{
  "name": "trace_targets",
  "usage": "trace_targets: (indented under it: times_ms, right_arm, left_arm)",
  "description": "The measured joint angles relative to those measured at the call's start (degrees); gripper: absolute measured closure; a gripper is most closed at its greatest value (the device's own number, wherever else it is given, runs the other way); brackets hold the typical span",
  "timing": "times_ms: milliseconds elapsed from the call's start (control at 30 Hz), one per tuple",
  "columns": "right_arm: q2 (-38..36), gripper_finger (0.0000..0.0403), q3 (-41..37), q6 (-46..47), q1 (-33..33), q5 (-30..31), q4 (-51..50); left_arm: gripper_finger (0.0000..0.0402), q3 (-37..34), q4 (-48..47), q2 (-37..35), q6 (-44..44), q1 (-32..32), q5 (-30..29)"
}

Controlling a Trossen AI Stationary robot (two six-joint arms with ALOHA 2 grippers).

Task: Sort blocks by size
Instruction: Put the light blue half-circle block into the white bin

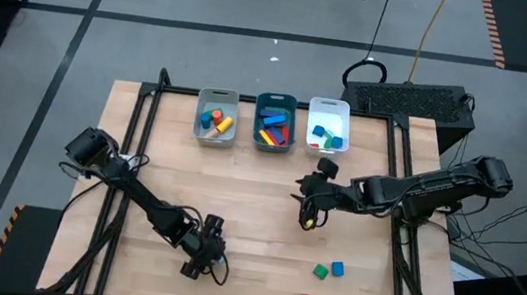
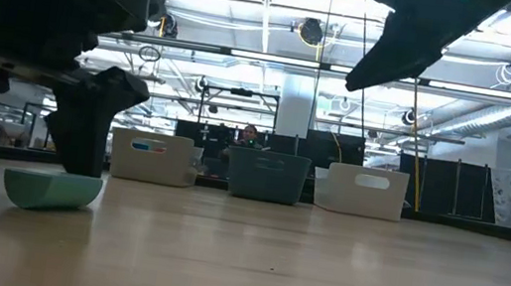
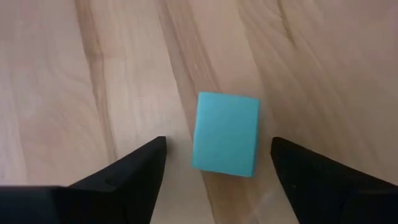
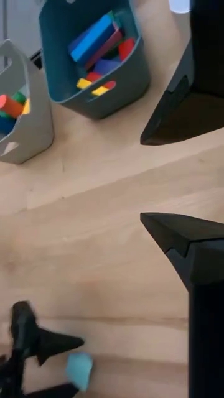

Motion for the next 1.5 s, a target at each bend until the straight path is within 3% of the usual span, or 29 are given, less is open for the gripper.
trace_targets:
  times_ms: [133,400,567,767,1033,1267,1500]
  right_arm:
    - [0.33,0.0232,0.0,0.79,1.07,0.09,0.77]
    - [3.55,0.0232,0.01,1.16,4.11,2.34,1.12]
    - [9.05,0.0232,0.0,-3.59,7.2,2.03,2.85]
    - [15.33,0.0232,0.0,-15.28,11.33,2.12,13.02]
    - [21.06,0.0232,0.0,-32.95,13.88,2.14,22.25]
    - [24.69,0.0232,0.01,-41.43,13.6,2.42,27.62]
    - [25.73,0.0232,0.04,-48.15,13.59,2.88,33.03]
  left_arm:
    - [0.015,0.1,0.36,0.4,0.07,-0.07,0.11]
    - [0.0268,0.03,1.69,0.51,0.32,0.11,0.11]
    - [0.0268,-0.06,3.3,0.67,0.51,1.18,0.02]
    - [0.0268,-0.1,7.08,0.78,3.35,5.11,-0.42]
    - [0.0268,-0.1,16.22,0.78,7.52,13.34,7.69]
    - [0.0267,-0.1,25.49,0.76,8.21,19.44,16.39]
    - [0.0267,-0.1,30.41,0.67,8.24,22.29,19.98]
